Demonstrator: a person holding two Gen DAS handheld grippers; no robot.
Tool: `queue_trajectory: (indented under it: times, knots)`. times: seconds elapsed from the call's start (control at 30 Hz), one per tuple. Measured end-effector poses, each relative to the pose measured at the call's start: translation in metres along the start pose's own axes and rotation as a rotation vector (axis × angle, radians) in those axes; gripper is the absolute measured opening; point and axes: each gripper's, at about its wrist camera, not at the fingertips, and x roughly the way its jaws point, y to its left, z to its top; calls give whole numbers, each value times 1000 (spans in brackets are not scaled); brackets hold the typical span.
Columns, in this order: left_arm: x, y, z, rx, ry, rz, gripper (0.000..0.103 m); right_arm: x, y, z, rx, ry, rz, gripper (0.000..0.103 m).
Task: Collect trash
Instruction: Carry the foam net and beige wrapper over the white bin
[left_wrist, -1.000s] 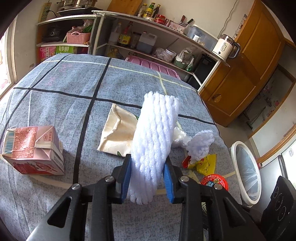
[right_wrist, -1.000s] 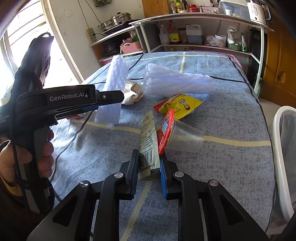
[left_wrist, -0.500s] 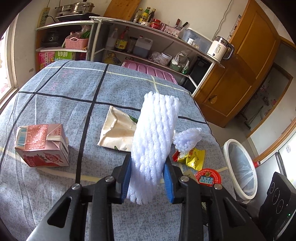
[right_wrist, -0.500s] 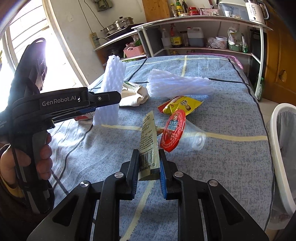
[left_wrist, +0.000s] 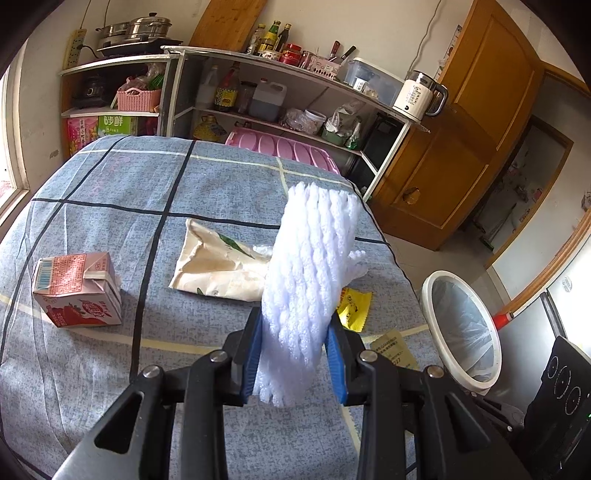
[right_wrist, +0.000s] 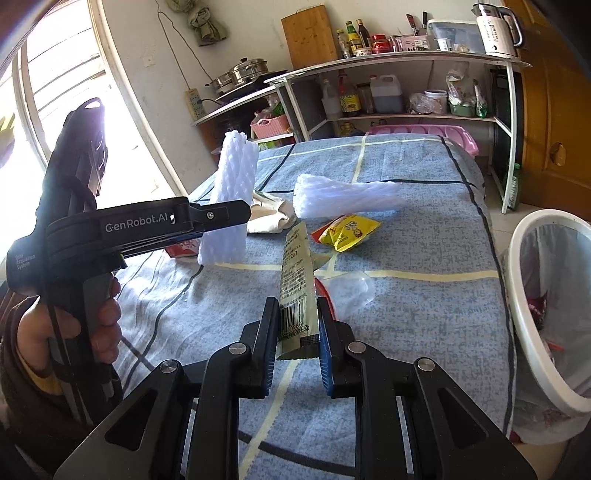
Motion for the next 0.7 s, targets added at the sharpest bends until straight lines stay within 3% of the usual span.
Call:
queue_trajectory:
  times: [0.7]
  knots:
    - [25, -111, -8, 177, 41, -98, 34, -73, -78, 1, 121, -123, -188, 20]
